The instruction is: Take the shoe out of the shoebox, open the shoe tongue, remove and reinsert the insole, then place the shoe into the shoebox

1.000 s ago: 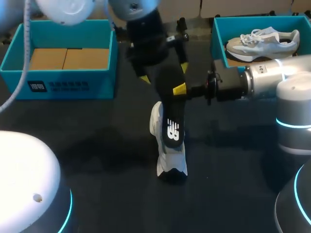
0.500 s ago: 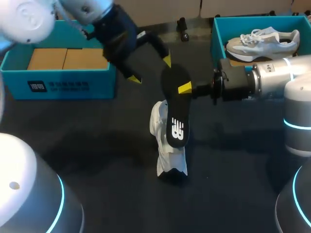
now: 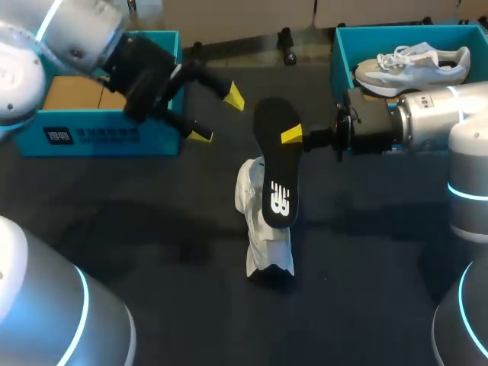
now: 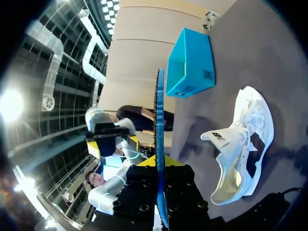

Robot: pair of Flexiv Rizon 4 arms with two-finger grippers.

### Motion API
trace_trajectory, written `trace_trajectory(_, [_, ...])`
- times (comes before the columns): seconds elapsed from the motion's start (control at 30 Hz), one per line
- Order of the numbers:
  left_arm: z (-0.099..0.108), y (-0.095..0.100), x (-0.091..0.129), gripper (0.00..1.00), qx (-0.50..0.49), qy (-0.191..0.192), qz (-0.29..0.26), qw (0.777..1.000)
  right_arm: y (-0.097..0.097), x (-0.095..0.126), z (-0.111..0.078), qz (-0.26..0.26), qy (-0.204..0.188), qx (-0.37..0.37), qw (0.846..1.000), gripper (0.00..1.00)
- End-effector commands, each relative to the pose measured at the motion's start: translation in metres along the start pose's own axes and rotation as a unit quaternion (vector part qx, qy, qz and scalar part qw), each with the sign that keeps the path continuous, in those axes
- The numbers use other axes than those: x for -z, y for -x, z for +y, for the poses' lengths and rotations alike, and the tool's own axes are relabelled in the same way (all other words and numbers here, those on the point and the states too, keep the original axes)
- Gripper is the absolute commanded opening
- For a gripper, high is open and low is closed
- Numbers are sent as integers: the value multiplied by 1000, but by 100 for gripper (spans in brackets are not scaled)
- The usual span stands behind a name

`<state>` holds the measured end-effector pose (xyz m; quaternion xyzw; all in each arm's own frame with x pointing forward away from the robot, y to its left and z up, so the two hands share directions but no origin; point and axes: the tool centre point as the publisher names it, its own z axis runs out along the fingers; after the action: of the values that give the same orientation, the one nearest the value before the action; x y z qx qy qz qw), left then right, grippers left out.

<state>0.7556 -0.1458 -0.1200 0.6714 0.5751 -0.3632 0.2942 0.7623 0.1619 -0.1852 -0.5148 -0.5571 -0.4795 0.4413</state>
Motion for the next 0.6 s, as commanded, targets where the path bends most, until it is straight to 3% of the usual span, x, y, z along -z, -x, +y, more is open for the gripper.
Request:
trace_trajectory(0.03, [-9,-7,1,100,-6,19,-125,992,-2,-1,-2,-3,1,-1,1000,0])
trace_trajectory(0.6, [-11,-10,0,100,1,36,-137,990,-2,-5,-2,-2,-9,-17,1000,0])
